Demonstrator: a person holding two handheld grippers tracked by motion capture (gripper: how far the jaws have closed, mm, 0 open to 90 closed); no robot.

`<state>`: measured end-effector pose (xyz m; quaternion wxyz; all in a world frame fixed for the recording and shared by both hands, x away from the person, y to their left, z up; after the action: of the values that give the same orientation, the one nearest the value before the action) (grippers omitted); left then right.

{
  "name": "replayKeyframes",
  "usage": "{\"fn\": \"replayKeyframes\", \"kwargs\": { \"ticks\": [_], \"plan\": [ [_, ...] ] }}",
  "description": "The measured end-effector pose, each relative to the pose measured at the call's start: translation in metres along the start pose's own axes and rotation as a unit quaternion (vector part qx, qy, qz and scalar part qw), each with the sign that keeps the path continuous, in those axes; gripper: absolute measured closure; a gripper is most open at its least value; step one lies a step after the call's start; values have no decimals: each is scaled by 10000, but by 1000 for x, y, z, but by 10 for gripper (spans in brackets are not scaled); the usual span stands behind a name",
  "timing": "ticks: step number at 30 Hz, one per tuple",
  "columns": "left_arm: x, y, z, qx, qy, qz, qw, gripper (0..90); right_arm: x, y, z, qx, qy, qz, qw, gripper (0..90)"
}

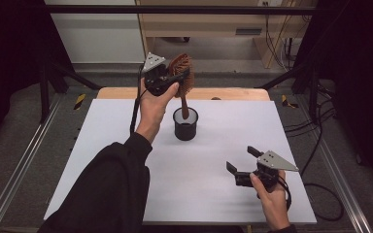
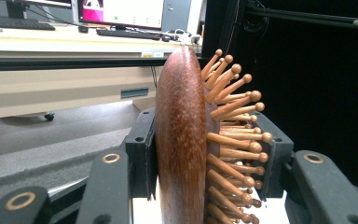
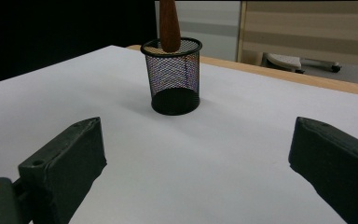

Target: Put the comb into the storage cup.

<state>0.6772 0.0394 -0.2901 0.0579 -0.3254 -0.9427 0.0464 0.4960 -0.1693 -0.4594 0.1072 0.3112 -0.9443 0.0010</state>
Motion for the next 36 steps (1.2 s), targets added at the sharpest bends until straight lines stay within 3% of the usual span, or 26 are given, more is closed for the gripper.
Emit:
{"fn": "replayKeyframes", "kwargs": {
  "ticks": [36],
  "plan": [
    [-10, 1, 31, -63, 199, -3, 9998, 506, -1, 0, 2, 50, 28, 1, 10000, 37]
  ]
}}
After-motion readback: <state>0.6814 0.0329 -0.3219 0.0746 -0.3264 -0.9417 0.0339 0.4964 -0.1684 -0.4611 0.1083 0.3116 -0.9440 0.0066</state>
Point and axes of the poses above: each handheld gripper's, and its own axes: x roughly backward along the jaws, z roughly out of its underside, y roughly to its left, the point moved 9 cm from there along -x, roughly forward along the jaws, and after that the axes turned 3 degrees about -y, right-handed, at the moved point
